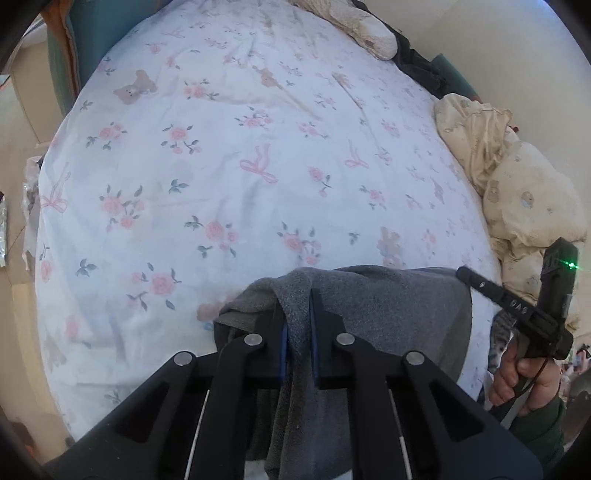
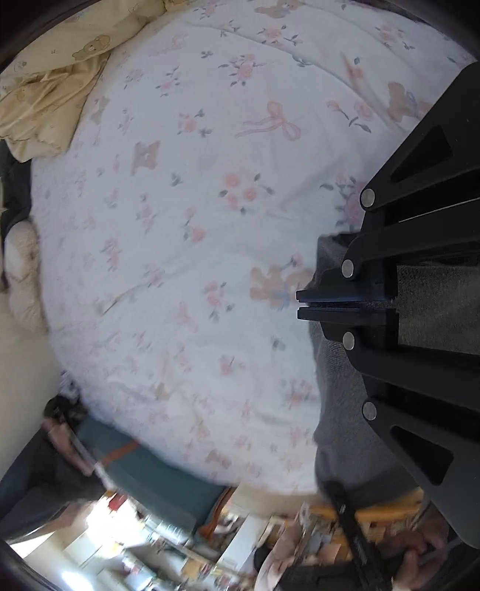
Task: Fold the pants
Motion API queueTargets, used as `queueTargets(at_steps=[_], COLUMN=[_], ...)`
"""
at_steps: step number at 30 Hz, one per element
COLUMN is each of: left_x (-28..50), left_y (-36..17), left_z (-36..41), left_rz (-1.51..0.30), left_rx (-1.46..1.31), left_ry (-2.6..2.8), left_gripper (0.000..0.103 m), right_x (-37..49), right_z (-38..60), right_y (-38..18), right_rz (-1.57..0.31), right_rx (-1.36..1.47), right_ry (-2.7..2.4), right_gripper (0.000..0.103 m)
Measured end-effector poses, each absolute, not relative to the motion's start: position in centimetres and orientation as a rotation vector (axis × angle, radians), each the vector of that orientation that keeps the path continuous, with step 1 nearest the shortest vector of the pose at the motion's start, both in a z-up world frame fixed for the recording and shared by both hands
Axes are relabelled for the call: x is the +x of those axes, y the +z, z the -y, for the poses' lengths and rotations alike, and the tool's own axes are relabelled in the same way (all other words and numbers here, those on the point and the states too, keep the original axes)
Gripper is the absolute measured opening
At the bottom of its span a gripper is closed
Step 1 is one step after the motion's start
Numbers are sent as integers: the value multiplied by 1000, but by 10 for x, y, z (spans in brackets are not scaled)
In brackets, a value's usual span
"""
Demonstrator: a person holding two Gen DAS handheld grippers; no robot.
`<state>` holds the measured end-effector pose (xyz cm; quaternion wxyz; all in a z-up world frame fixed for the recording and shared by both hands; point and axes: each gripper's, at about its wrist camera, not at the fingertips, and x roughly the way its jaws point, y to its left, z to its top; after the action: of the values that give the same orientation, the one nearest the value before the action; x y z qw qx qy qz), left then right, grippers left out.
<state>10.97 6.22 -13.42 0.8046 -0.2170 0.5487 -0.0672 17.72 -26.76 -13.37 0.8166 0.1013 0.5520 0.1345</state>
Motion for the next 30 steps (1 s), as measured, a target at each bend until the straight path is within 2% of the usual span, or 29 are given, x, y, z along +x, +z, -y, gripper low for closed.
queueTargets(at_steps=[3, 6, 9, 11, 12, 16, 17, 20, 22, 23, 26, 30], left_x=[106, 97, 94, 92, 92, 103, 105, 115, 124, 127, 129, 115], left_y=[-132, -115, -99, -91, -91, -111, -118, -142, -148, -148, -147, -131], left_z=[-75, -86, -77, -59, -49, -5, -1, 11, 11, 9, -8, -16], left_rz=[-1159, -1087, -1033, -999, -994, -1072, -1086, -1078, -1069, -1059, -1067, -1051], left_rx=[-547, -498, -498, -454, -437, -304, -268, -107, -83, -82, -155, -193], left_ry=[-100, 22, -83, -148, -196, -304, -289, -205, -190, -177, -158, -134], left_gripper=[16, 13, 13, 17, 24, 24, 24, 11, 9, 2, 1, 2], right_x=[177, 169, 164, 161, 160, 152, 150, 151, 154, 158, 158, 155], right_z=[271, 274, 280, 272, 264, 213, 204, 187, 188, 191, 212, 247], right_y=[-133, -109, -88, -86, -89, -114, -123, -146, -148, -148, -146, -138], right_rz=[-1164, -1075, -1004, -1015, -1029, -1141, -1164, -1167, -1137, -1124, -1094, -1147], right_rx=[244, 210, 267, 292, 307, 165, 123, -21, -35, -27, 18, 152], right_ry=[254, 218, 276, 367, 431, 552, 555, 498, 485, 478, 394, 345], right_gripper=[2, 2, 2, 2, 2, 2, 2, 0, 0, 0, 0, 0])
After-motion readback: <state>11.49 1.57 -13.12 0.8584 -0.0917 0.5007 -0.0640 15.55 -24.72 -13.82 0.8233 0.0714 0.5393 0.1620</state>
